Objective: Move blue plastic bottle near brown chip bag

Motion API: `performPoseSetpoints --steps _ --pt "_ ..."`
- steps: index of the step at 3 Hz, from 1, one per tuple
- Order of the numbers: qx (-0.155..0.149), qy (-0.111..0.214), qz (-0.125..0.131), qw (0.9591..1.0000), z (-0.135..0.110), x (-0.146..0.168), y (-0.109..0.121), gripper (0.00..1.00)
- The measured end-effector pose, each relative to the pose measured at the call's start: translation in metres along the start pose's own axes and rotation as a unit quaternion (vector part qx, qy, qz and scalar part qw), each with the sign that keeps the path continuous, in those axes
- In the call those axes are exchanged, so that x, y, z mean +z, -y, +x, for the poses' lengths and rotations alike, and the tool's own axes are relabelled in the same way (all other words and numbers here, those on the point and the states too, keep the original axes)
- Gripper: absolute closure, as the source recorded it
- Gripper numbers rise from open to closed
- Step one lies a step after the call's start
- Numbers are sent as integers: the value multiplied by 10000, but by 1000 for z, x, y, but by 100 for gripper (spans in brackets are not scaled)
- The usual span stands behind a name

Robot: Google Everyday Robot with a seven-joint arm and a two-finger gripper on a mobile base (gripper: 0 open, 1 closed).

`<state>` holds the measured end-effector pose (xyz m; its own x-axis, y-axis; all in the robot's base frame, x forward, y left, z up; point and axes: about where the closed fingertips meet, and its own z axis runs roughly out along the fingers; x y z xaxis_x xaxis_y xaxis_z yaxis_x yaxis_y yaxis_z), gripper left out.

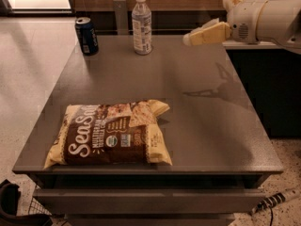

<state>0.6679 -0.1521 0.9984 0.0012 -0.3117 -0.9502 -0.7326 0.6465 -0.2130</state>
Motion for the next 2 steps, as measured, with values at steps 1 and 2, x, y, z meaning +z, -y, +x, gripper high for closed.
performPoseSetpoints --steps 1,2 --pt "156 82 -201 9996 11 57 10 0" --pt "321 309 -341 9984 22 114 11 0"
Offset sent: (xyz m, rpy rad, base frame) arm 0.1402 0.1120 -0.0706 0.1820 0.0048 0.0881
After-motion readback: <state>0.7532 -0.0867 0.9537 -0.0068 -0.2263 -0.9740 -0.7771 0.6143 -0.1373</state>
